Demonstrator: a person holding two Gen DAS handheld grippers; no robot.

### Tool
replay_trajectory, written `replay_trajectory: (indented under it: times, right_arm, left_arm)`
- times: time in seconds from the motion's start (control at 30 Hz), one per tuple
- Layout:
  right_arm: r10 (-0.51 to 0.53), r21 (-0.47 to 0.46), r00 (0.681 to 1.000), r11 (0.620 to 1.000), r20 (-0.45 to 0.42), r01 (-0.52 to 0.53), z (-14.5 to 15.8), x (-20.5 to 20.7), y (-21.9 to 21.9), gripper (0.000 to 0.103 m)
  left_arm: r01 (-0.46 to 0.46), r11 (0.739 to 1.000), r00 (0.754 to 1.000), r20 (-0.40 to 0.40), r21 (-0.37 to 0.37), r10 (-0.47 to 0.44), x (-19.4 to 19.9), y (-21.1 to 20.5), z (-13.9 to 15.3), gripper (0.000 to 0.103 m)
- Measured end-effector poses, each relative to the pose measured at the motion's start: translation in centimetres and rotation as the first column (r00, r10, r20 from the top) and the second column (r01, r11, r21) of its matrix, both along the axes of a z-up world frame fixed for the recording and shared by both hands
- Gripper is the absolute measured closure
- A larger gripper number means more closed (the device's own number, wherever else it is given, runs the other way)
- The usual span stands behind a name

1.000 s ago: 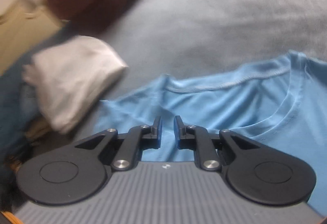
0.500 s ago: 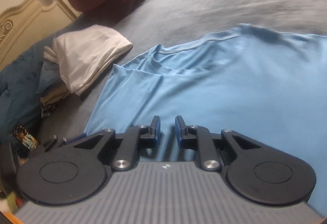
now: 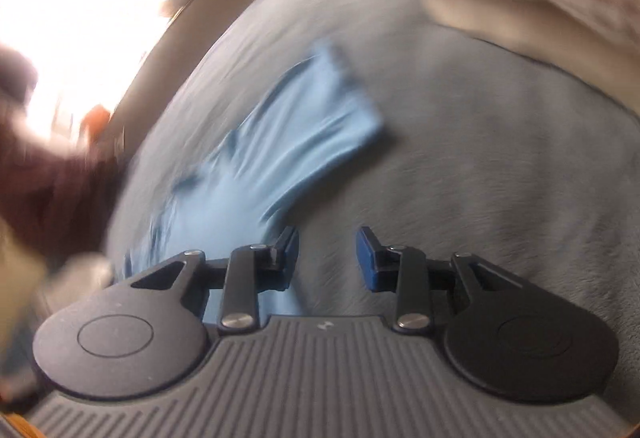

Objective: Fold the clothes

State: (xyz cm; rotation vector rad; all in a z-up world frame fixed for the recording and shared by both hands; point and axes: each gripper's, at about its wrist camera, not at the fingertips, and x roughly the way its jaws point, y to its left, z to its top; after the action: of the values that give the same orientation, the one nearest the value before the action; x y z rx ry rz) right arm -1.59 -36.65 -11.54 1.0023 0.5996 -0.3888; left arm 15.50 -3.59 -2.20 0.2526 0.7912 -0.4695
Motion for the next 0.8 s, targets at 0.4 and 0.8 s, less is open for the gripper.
replay_trajectory:
  times: [0.4, 0.8]
  right_arm:
    - [-0.203, 0.165, 0.967, 0.970, 0.153, 0.177, -4.8, 2.7, -4.0, 0.079]
    - [-0.125, 0.003, 0.973, 0.992, 0.196, 0.126, -5.2, 3.1, -3.6, 0.098]
  left_arm:
    - [0.133, 0.981, 0.984, -0.100, -0.139, -0.148, 7.2, -17.7, 0.8, 0.039]
    - [0.105, 0.977, 0.931, -0.326, -0.188, -0.162, 13.4, -32.1, -5.4, 0.038]
